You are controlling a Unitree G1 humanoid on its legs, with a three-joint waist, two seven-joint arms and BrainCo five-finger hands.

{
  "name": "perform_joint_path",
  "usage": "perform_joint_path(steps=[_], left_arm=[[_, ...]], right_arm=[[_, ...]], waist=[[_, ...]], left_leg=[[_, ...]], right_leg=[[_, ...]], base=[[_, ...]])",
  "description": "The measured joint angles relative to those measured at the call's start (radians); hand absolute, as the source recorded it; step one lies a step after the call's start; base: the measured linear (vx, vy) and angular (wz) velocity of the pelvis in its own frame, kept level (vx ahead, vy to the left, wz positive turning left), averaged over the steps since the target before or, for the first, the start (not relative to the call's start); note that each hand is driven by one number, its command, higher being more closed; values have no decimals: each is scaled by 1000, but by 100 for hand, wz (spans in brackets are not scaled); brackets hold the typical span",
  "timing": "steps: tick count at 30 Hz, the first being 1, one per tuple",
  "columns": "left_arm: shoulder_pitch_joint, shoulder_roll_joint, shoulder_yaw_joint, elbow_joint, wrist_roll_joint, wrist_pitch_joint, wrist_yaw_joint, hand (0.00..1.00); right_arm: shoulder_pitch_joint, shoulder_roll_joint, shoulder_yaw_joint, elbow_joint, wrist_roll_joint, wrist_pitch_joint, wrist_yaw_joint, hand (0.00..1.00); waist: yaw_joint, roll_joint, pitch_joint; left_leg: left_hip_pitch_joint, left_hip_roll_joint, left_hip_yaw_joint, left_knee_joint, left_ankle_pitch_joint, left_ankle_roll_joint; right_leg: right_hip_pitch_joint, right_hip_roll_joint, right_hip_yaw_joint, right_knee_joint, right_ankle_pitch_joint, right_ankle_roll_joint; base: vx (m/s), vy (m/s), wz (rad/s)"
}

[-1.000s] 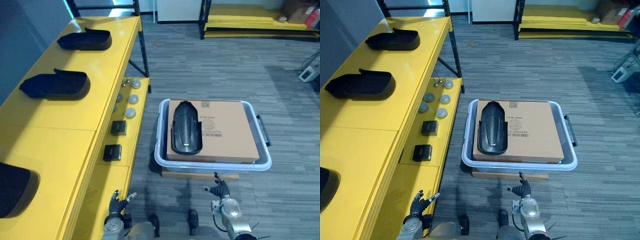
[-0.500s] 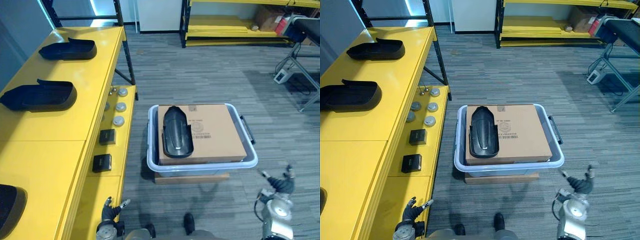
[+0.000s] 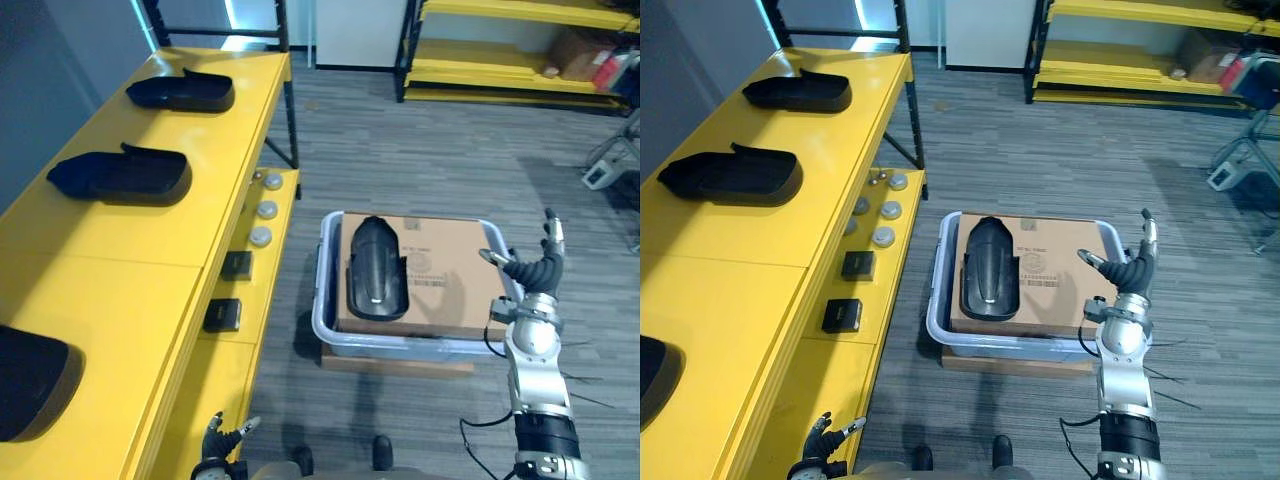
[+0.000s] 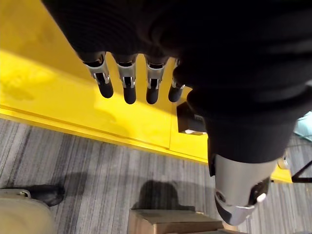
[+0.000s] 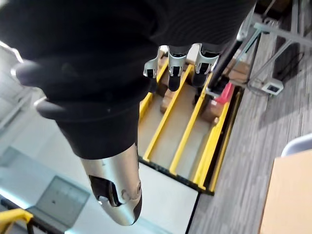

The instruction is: Walk over and take plastic housings, then place them on the shelf

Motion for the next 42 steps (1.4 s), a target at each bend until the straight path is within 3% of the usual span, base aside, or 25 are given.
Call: perform_joint_path(steps=[6, 7, 14, 17, 18, 28, 39, 42], left_arm=[[-20, -2, -8, -29, -2, -8, 22, 0], [-20, -1, -19, -44, -3, -10, 26, 0], [-57, 0, -51, -75, -12, -21, 49, 0], [-88, 1, -98, -78, -31, -29, 66, 0], [-95, 0, -108, -78, -32, -32, 70, 0], [-125, 5, -148, -72, -52, -31, 70, 0], [-129, 6, -151, -56, -53, -28, 64, 0], [-129, 8, -154, -57, -53, -27, 61, 0]], right_arm=[[-135, 43, -10, 171, -29, 68, -77, 0], [-156, 44, -16, 199, -31, 79, -89, 0], [-333, 15, -38, 454, -10, 107, -116, 0], [-418, -10, -40, 574, 9, 113, -116, 0], [-434, -10, -43, 583, 12, 116, -121, 100], [-513, -79, -24, 683, 82, 104, -115, 100], [-455, -38, 15, 672, 174, 86, -44, 100], [-413, -39, 13, 628, 199, 86, -43, 100]], waist=[[13, 6, 72], [27, 9, 87], [40, 18, 177], [59, 23, 210], [60, 24, 225], [58, 8, 244], [58, 4, 245], [57, -4, 240]], left_leg=[[-64, -20, -35, 26, 10, 12], [-82, -23, -35, 37, 10, 12], [-167, -33, -57, 87, 12, 16], [-196, -34, -57, 100, 16, 21], [-197, -34, -58, 103, 18, 24], [-210, -34, -57, 66, 52, 22], [-126, -21, -56, -5, 76, 0], [-115, -22, -59, -14, 80, -3]], right_leg=[[-31, -19, -41, 0, 12, 12], [-43, -22, -42, 1, 18, 13], [-102, -30, -65, 15, 43, 11], [-126, -29, -65, 16, 64, 3], [-125, -29, -66, 16, 69, 2], [-159, -28, -70, 27, 87, -15], [-111, -16, -72, 28, 61, -44], [-105, -18, -73, 35, 45, -31]], base=[[-36, 39, 24], [-54, 59, 5], [-69, 54, 10], [-85, 50, 0], [-49, 40, 3], [-16, 31, -1], [1, -7, -2], [4, -11, 2]])
